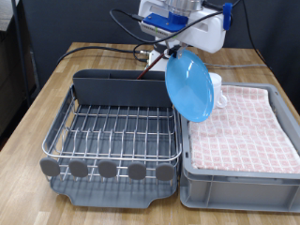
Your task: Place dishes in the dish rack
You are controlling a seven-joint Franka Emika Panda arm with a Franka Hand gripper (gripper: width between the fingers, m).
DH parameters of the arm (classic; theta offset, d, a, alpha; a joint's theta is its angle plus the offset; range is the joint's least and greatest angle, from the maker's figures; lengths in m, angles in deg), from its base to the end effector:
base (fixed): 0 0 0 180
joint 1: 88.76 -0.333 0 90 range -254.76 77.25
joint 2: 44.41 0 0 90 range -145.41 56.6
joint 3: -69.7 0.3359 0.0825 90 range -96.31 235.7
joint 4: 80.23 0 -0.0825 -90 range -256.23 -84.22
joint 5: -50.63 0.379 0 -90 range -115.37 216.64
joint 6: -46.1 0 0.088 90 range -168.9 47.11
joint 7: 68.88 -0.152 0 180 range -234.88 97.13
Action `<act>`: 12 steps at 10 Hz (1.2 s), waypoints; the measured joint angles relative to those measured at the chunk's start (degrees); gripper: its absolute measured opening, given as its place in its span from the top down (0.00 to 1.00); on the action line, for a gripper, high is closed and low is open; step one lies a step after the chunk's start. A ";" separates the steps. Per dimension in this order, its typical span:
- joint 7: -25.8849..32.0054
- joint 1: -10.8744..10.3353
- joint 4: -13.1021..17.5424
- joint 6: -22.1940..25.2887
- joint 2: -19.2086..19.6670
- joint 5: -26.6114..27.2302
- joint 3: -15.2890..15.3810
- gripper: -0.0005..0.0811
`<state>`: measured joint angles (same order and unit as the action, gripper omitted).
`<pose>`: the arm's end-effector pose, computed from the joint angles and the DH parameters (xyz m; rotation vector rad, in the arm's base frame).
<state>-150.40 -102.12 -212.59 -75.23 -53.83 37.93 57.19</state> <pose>0.4747 -0.0120 0.3858 2.4052 -1.8023 0.1174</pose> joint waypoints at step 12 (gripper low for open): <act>41.02 5.22 2.86 -8.83 1.82 -8.13 -12.22 0.97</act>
<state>-109.38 -96.90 -209.73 -84.06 -52.01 29.79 44.97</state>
